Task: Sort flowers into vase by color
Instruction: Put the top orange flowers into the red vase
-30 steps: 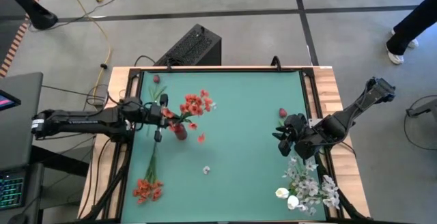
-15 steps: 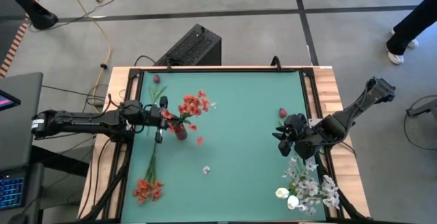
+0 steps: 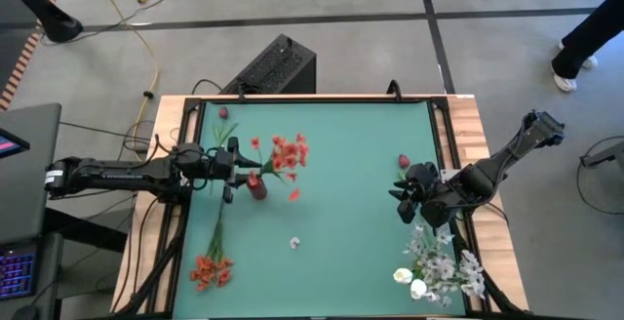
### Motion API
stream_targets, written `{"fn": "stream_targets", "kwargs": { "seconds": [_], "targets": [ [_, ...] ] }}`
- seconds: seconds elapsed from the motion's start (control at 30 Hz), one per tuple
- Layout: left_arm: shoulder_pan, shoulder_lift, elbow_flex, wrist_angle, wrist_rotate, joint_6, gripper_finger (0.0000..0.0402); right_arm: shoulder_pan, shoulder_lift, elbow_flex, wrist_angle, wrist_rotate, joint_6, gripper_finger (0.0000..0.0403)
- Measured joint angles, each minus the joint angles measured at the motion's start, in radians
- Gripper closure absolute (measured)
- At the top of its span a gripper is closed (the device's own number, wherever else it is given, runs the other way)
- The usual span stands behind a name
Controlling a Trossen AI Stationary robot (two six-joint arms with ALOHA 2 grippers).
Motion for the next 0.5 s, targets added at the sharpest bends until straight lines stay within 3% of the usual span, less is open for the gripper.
{"fn": "stream_targets", "kwargs": {
  "seconds": [0.23, 0.5],
  "targets": [
    [0.0, -0.01, 0.0, -0.025, 0.039, -0.045, 0.024, 0.0, 0.0, 0.0, 0.001, -0.002, 0.0, 0.0236],
    [0.0, -0.146, 0.0, -0.249, 0.016, -0.073, 0.0237, 0.0, 0.0, 0.0, 0.002, -0.029, 0.0, 0.0236]
  ]
}}
